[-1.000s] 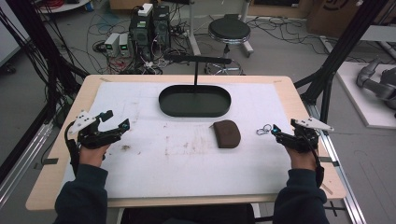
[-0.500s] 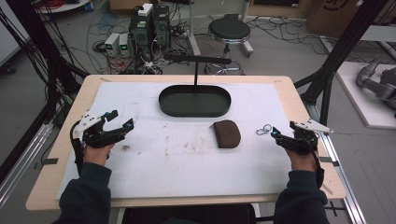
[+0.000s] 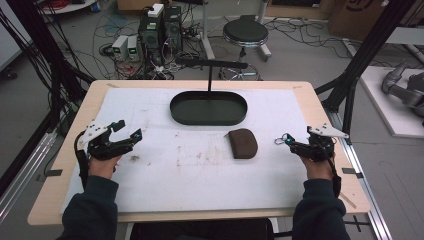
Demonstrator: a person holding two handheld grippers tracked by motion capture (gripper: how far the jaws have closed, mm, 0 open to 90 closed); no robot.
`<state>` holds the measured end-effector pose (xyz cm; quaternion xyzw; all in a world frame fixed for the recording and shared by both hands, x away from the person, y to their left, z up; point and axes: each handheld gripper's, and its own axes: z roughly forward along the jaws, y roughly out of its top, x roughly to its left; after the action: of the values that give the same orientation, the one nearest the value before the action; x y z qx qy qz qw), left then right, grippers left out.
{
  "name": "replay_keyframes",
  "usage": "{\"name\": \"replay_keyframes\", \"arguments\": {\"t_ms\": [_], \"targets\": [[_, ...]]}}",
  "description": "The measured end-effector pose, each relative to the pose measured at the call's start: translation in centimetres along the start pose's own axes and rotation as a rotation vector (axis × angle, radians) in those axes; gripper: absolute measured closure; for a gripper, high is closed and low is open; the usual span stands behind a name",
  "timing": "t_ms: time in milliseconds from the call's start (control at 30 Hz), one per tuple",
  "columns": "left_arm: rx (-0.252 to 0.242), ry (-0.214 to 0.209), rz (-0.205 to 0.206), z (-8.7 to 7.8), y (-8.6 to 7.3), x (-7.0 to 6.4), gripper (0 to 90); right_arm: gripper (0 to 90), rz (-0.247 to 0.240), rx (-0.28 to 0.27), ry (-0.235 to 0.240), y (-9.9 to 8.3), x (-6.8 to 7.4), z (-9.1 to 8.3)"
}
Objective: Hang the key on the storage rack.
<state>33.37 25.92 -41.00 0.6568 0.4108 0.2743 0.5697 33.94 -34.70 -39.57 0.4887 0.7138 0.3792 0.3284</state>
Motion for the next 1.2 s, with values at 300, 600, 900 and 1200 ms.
{"name": "replay_keyframes", "arguments": {"t_ms": [300,600,900,1200], "targets": [[0.039,-0.012,-0.002,0.6,-0.5,-0.4,23.0,36.8,0.059,0.089,-0.026,-0.3,-1.1,2.3],[0.073,-0.01,-0.006,1.2,-0.8,-0.5,24.4,46.8,0.185,0.181,0.094,-0.9,-2.6,5.4],[0.089,-0.01,-0.008,1.2,-1.0,-0.6,24.8,70.0,0.133,0.241,0.117,-1.1,-2.6,6.7],[0.089,-0.009,-0.016,1.1,-0.9,-0.6,24.8,82.1,0.056,0.281,0.134,-1.1,-1.8,6.7]]}}
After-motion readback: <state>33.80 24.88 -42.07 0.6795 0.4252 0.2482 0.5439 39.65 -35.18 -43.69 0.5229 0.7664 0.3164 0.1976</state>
